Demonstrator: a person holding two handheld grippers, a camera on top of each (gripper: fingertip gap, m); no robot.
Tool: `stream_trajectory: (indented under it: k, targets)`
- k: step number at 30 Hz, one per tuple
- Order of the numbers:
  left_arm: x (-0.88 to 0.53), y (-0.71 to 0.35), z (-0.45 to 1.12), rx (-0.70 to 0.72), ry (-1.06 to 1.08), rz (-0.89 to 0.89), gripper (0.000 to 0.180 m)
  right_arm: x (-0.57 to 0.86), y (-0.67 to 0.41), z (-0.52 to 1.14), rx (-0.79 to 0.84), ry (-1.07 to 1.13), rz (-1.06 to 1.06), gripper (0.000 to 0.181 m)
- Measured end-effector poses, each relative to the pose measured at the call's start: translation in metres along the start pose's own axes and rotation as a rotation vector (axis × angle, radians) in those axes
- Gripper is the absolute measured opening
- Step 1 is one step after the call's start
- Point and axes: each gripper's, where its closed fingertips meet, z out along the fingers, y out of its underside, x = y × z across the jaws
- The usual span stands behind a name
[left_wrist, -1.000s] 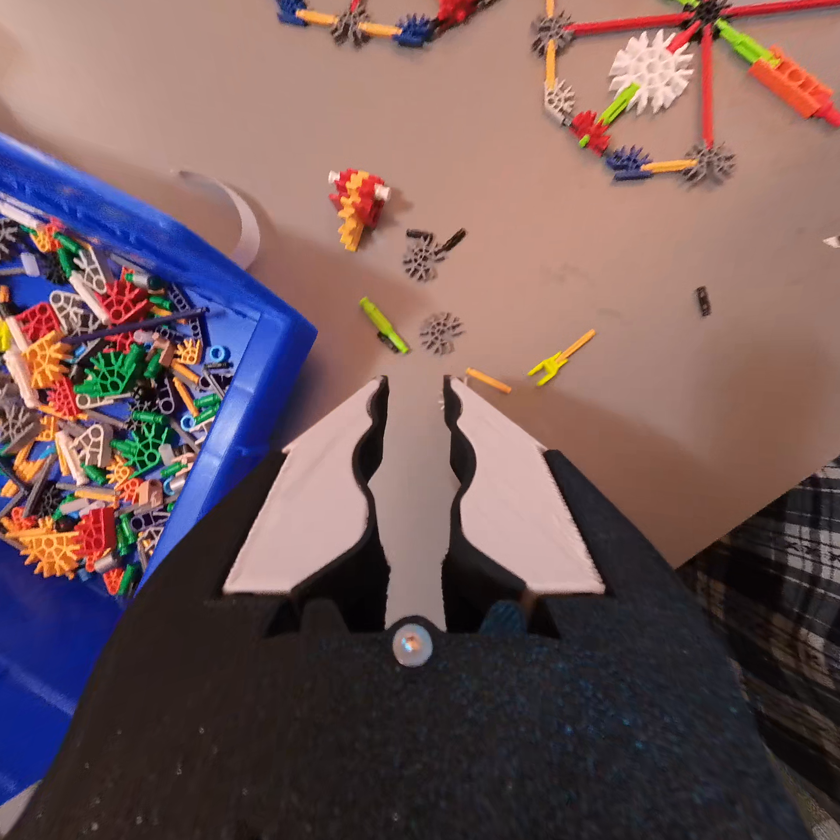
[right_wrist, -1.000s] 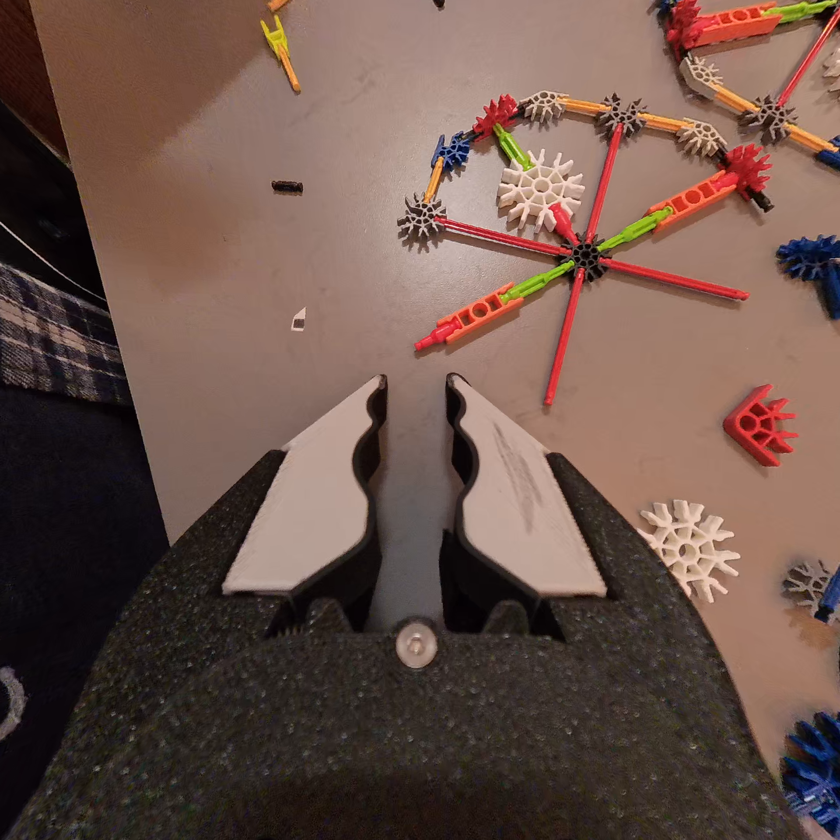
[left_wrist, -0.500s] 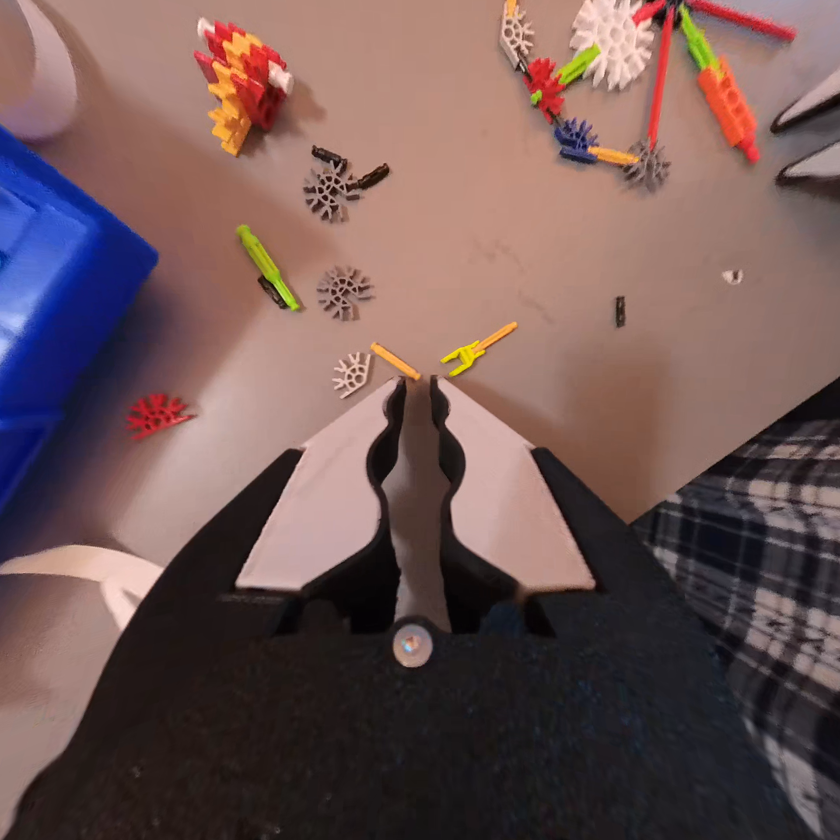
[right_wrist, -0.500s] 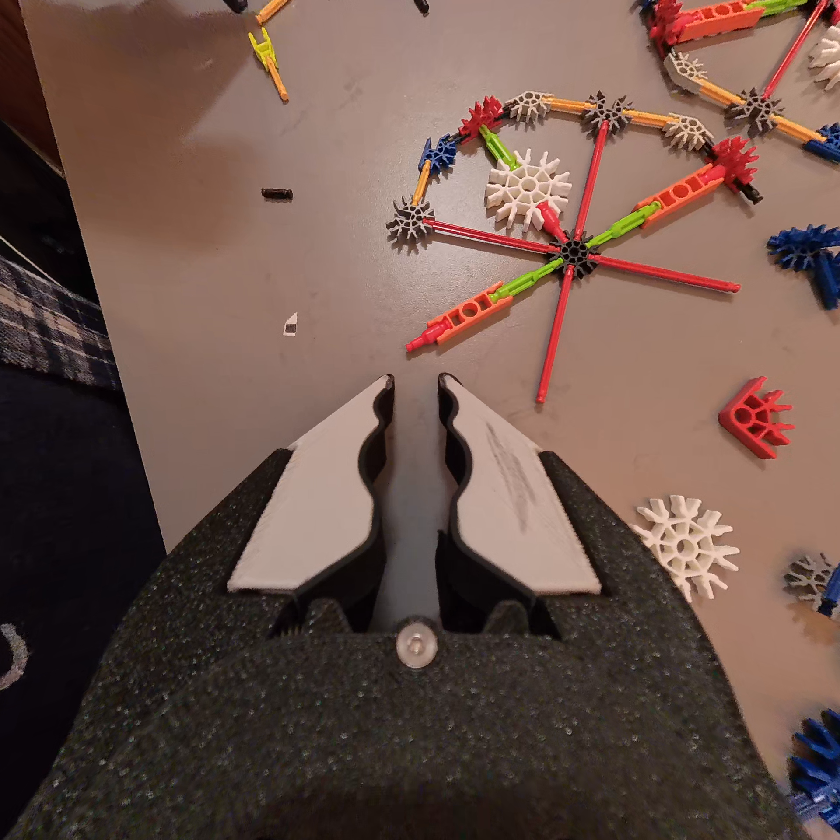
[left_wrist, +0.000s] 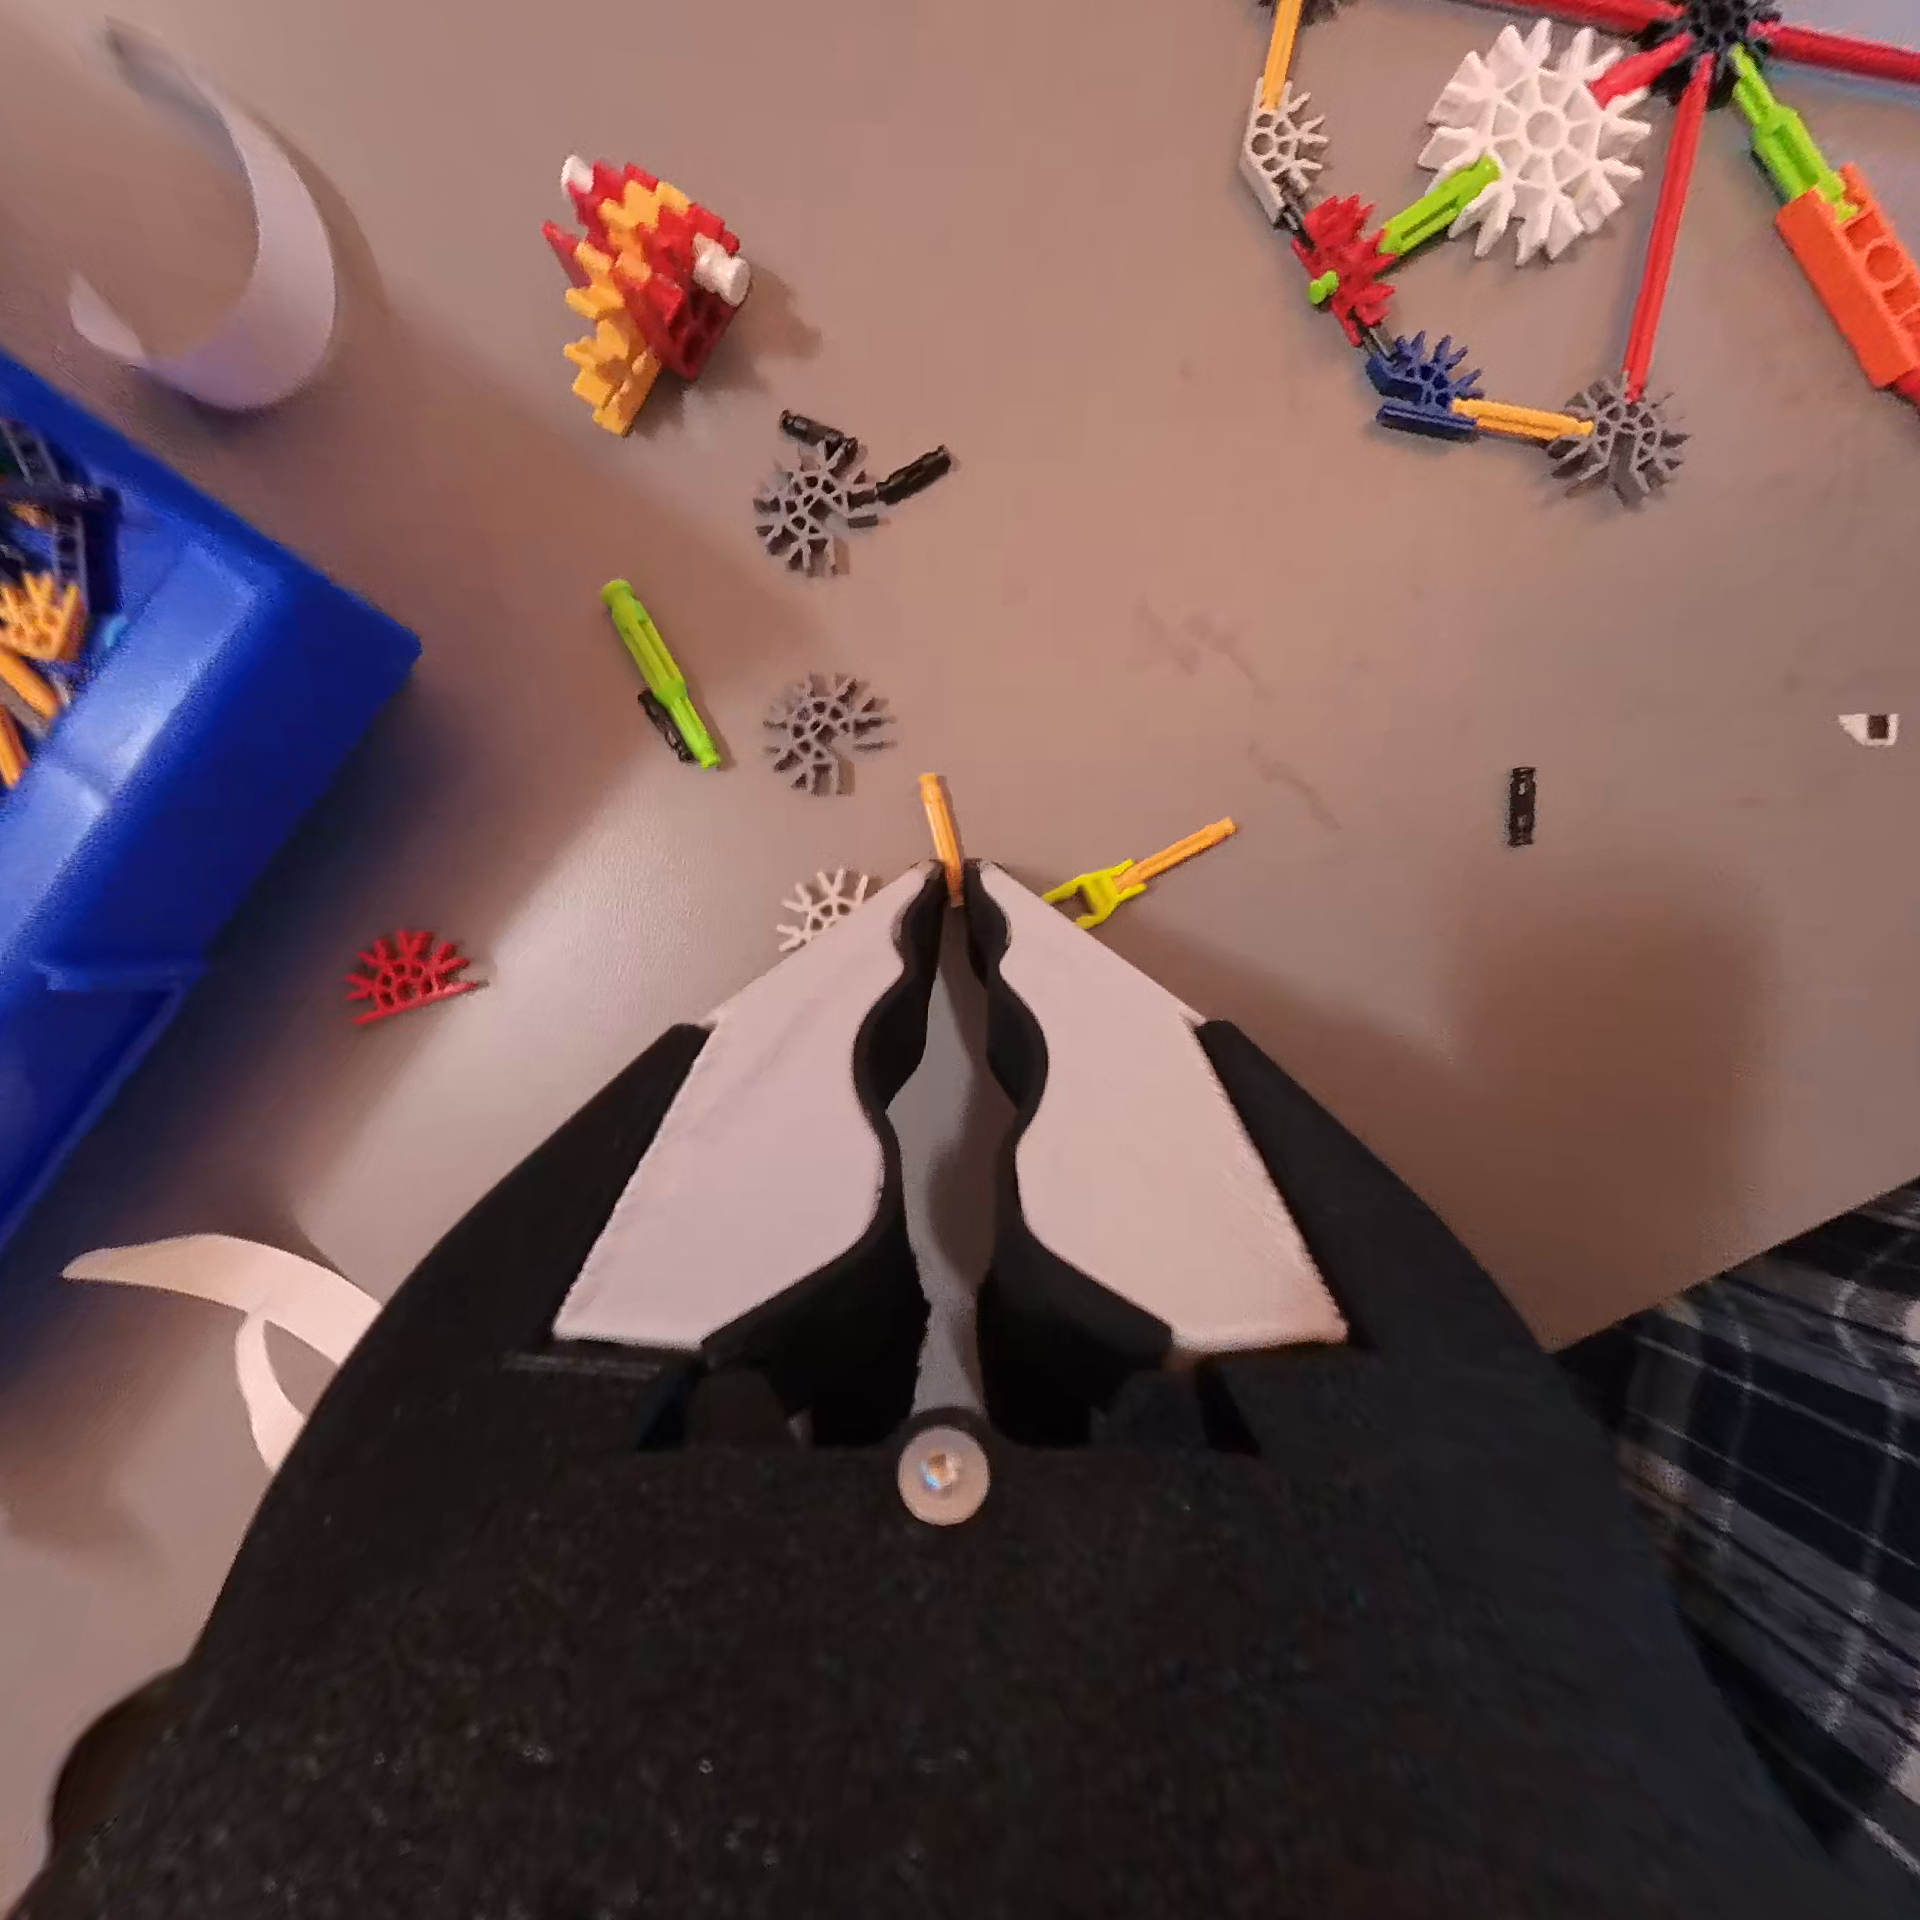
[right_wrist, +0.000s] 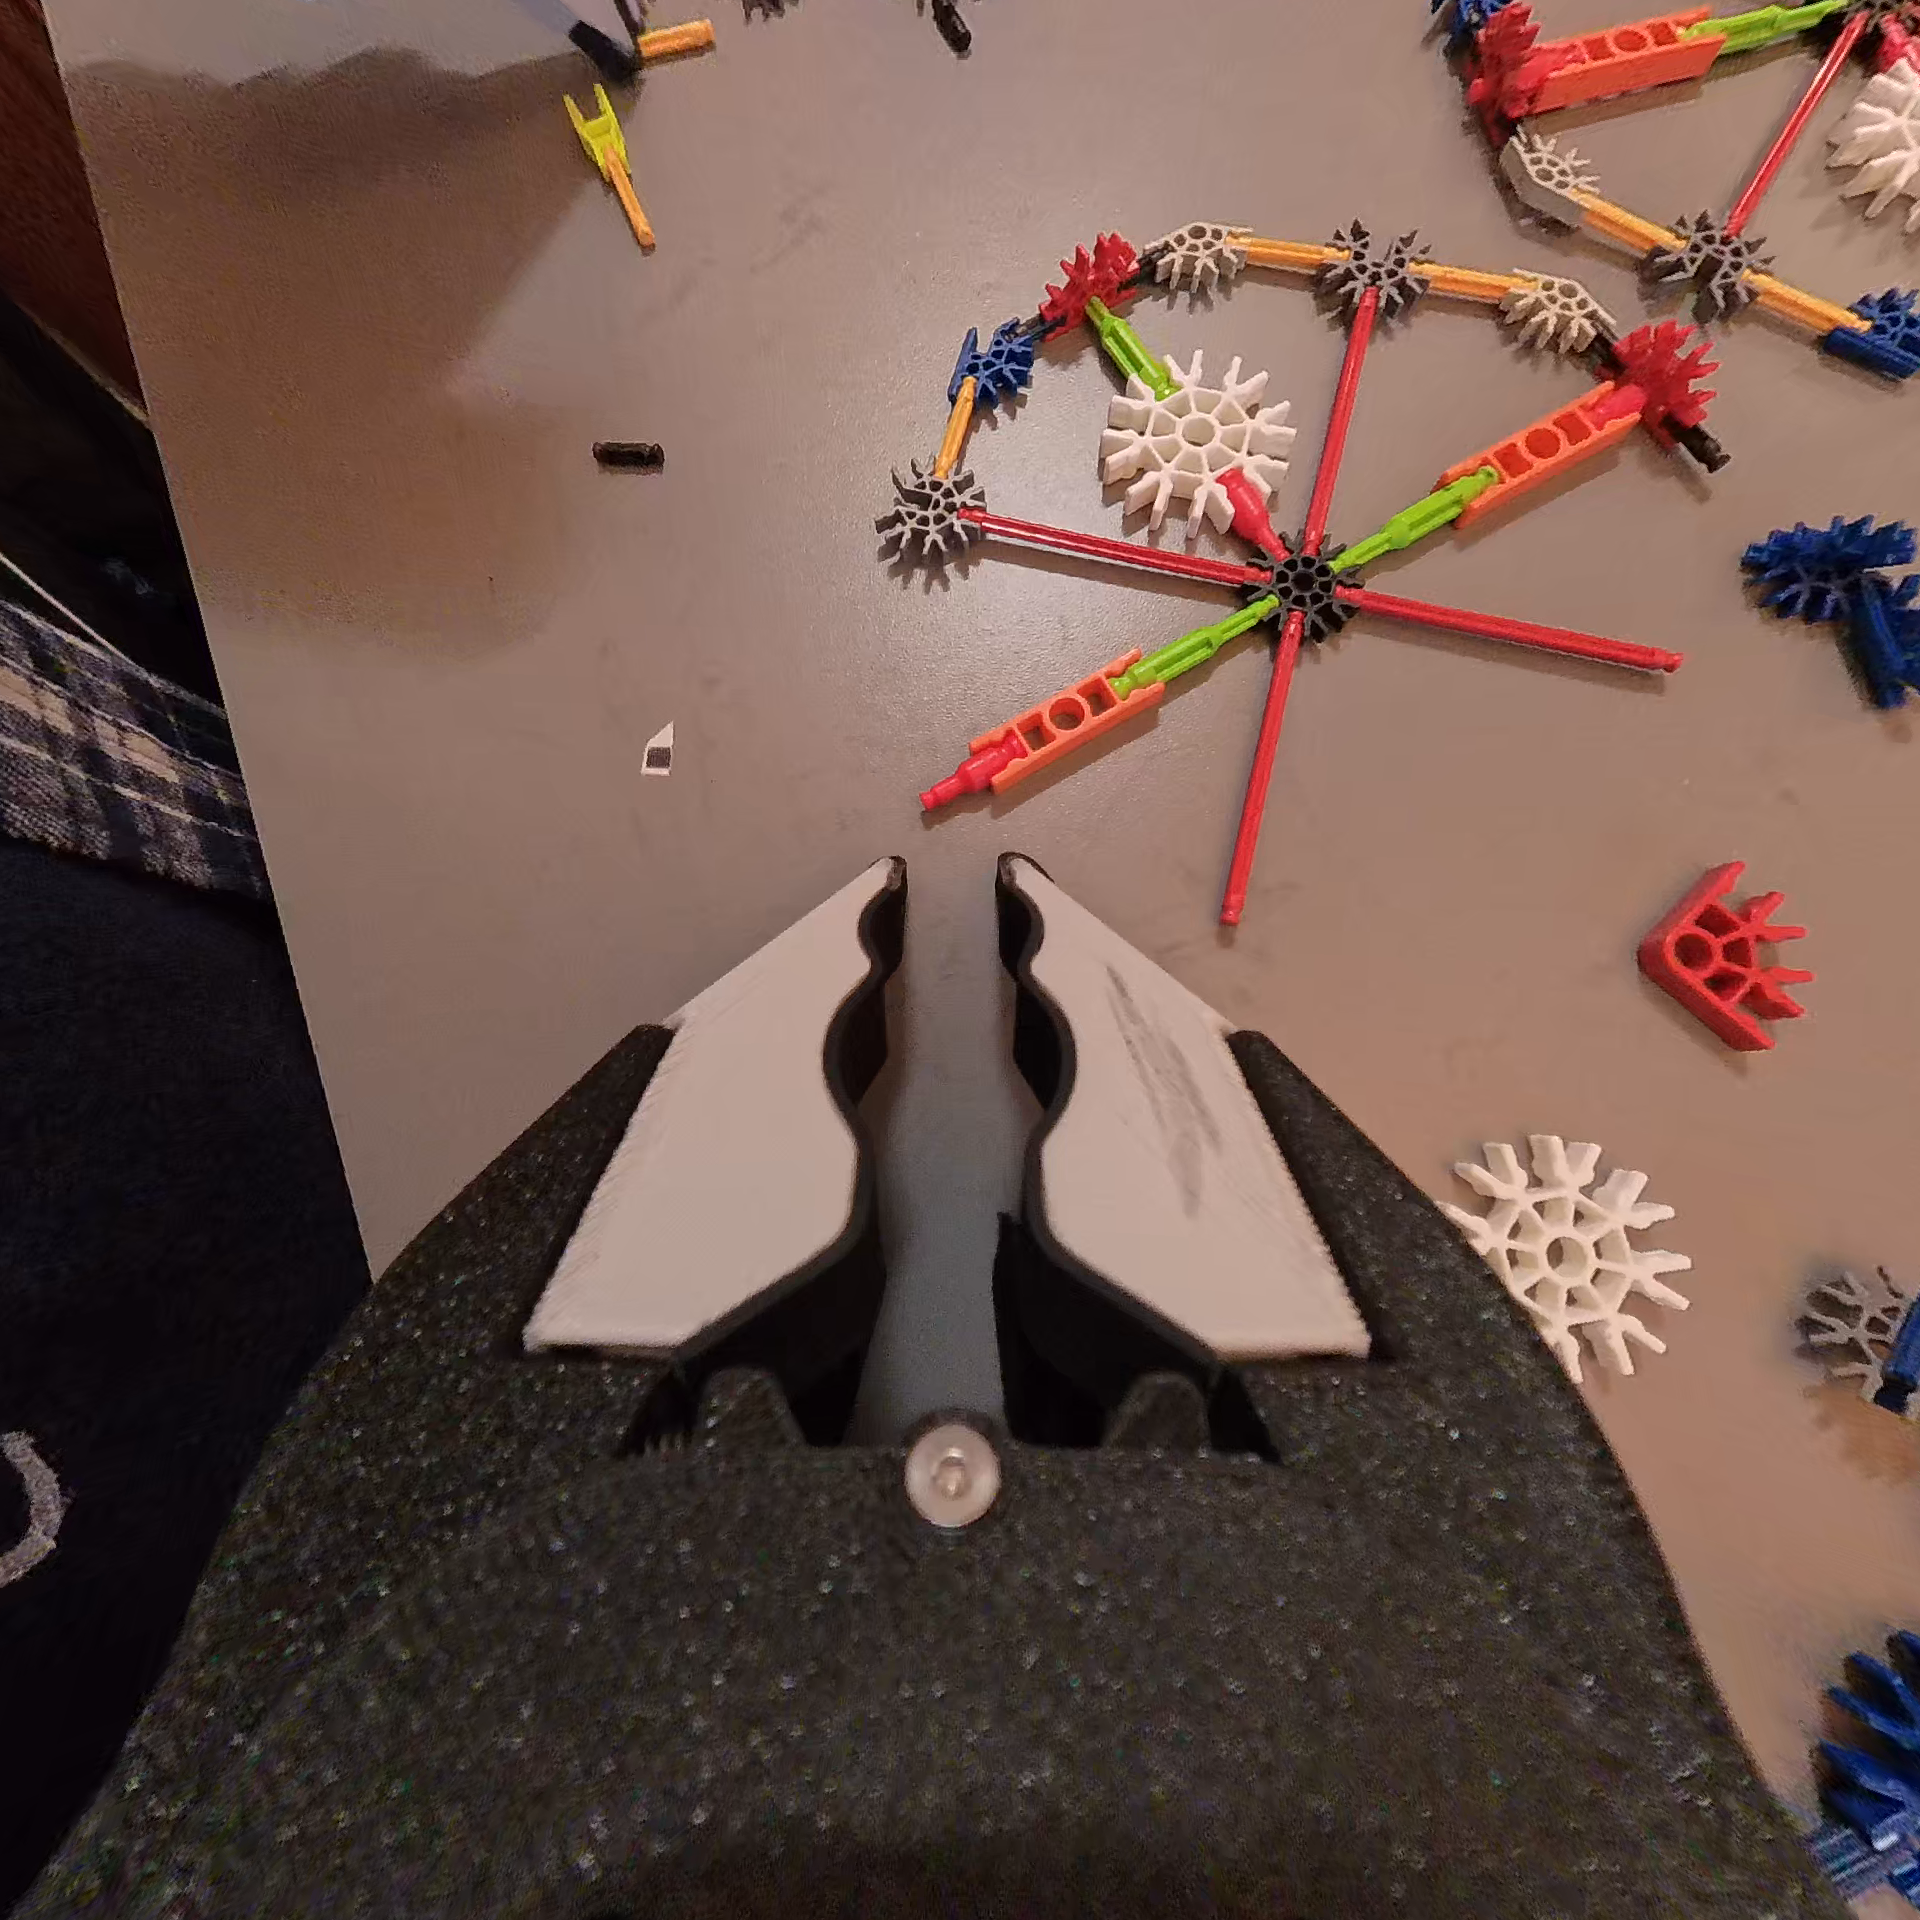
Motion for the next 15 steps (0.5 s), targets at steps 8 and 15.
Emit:
stream_trajectory:
  k: [8,15]
  targets:
    - [0.015,-0.012,0.002,0.037,0.006,0.188,0.001,0.001,0.000,-0.001,-0.013,0.012,-0.021,0.019]
    - [0.064,-0.041,-0.007,0.115,0.106,0.443,0.001,-0.003,-0.024,-0.016,0.092,0.018,-0.062,0.020]
